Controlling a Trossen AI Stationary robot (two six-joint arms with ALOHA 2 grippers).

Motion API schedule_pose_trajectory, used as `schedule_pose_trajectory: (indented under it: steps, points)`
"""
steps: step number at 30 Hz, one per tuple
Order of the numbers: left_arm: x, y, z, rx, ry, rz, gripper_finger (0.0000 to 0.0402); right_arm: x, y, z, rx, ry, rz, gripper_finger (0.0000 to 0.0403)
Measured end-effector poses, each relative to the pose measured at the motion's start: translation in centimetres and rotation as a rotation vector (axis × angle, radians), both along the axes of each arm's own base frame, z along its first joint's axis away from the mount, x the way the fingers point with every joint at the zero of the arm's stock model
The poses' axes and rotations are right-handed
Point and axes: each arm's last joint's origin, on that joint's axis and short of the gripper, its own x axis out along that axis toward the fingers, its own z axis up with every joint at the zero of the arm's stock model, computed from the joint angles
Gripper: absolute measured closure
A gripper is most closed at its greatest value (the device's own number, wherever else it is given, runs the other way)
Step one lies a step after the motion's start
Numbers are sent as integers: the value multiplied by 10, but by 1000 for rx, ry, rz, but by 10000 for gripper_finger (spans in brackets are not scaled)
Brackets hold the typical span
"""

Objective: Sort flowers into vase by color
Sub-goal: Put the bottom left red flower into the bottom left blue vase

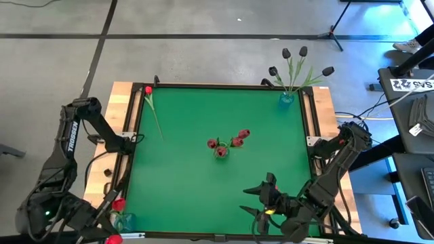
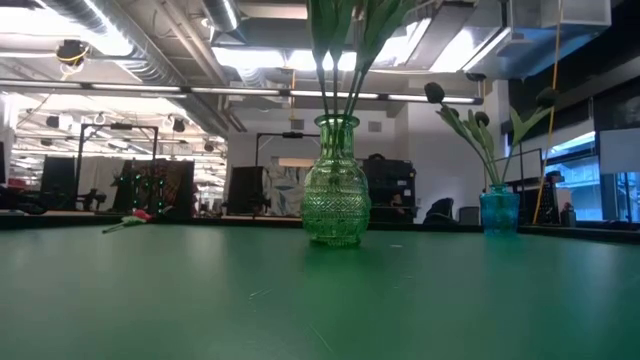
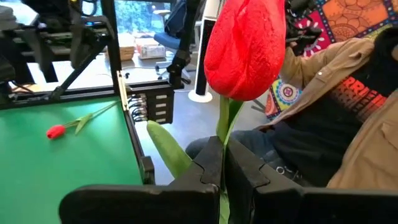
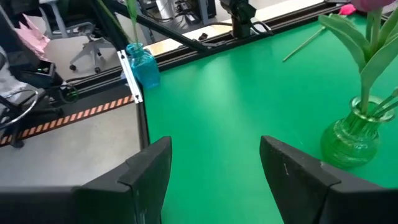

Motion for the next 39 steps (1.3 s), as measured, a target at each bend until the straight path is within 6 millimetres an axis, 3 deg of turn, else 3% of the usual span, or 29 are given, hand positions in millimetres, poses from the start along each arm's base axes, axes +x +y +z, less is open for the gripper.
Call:
schedule_pose_trajectory:
  steps: [8, 18, 23, 39]
  points:
    - [0, -4, -5, 38, -17, 41, 398, -12, 13, 3, 9, -54, 7, 159]
    - [2, -7, -9, 42, -34, 87, 398, -11, 13, 4, 25, -66, -3, 159]
    - [2, -8, -22, 9, -30, 141, 398, -11, 12, 5, 12, -77, -19, 159]
    - [-2, -10, -30, -11, 28, 60, 398, -11, 13, 5, 16, -79, -19, 159]
